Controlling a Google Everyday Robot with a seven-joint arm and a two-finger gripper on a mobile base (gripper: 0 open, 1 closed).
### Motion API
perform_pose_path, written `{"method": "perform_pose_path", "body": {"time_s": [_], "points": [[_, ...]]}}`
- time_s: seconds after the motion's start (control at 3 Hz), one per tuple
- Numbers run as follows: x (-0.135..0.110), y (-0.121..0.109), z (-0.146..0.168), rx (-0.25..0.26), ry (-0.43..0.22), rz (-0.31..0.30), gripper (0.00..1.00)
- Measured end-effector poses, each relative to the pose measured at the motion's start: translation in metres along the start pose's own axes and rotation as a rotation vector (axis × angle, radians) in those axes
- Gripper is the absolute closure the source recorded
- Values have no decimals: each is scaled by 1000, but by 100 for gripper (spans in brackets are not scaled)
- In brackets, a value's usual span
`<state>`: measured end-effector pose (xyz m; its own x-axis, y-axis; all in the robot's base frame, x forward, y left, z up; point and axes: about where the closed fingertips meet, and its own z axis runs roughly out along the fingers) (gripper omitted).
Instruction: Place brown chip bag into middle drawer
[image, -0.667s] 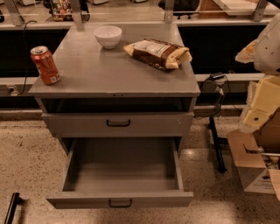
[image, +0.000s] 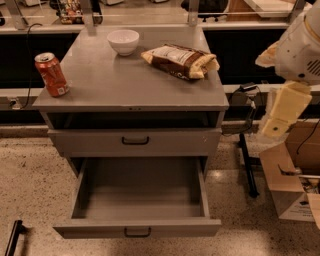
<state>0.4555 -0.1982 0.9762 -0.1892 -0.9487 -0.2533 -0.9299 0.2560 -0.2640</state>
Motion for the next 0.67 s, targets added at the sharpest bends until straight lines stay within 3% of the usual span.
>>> {"method": "perform_pose_path", "body": {"time_s": [0.33, 0.67], "points": [[-36, -45, 6, 74, -41, -46, 0], [-73, -119, 9, 211, -64, -62, 0]]}}
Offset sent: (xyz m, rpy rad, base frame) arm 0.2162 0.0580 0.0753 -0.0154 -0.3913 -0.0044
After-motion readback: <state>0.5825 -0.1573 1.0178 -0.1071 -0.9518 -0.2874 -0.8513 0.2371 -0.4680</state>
